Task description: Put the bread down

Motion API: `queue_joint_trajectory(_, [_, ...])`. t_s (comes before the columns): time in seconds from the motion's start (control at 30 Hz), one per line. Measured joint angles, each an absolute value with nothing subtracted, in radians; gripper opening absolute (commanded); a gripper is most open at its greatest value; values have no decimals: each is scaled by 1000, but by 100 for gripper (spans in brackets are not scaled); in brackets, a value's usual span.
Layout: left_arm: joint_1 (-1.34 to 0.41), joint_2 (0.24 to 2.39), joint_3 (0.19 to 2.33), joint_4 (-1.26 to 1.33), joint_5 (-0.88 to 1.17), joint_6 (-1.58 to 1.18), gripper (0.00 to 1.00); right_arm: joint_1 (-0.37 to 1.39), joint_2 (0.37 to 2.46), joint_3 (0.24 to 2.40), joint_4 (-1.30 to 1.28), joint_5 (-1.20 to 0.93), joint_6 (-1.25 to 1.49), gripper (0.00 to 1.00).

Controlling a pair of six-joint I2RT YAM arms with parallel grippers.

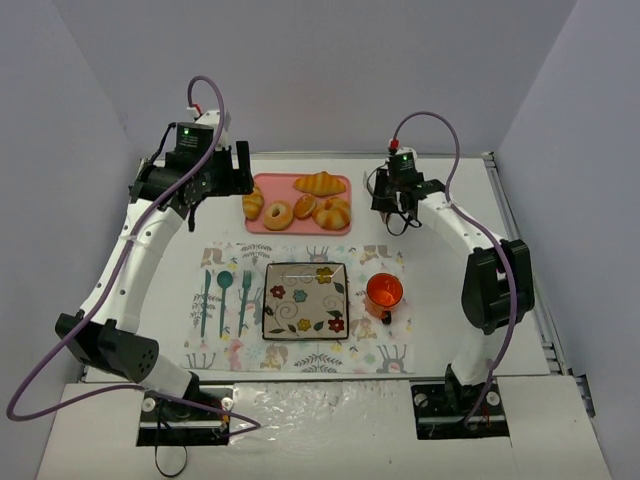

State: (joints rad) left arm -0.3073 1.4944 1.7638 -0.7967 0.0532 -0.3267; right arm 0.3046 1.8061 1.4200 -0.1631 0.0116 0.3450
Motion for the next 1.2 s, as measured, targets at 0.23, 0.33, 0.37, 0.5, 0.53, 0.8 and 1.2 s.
queue_joint_trajectory(0.23, [-307,1494,1764,-797,53,-327,75,364,1802,1443,-186,-28,336,66])
queue_joint_trajectory(0.33, [-307,1494,1764,-797,53,-327,75,390,1802,1461,-191,-32,336,66])
queue_joint_trajectory(0.37, [-307,1494,1764,-797,53,-327,75,398,1802,1468,-192,-33,336,67])
queue_joint_trajectory(0.5, [-307,1494,1764,-797,53,-327,76,434,1802,1501,-198,-35,336,67])
queue_joint_trajectory(0.53, [-307,1494,1764,-797,53,-327,75,443,1802,1510,-202,-35,336,67])
queue_joint_trajectory(0.8, [-307,1494,1764,-797,53,-327,76,535,1804,1584,-209,-35,337,67])
queue_joint_trajectory(1.2, [-307,1494,1764,-797,53,-327,75,604,1848,1583,-215,-35,340,68])
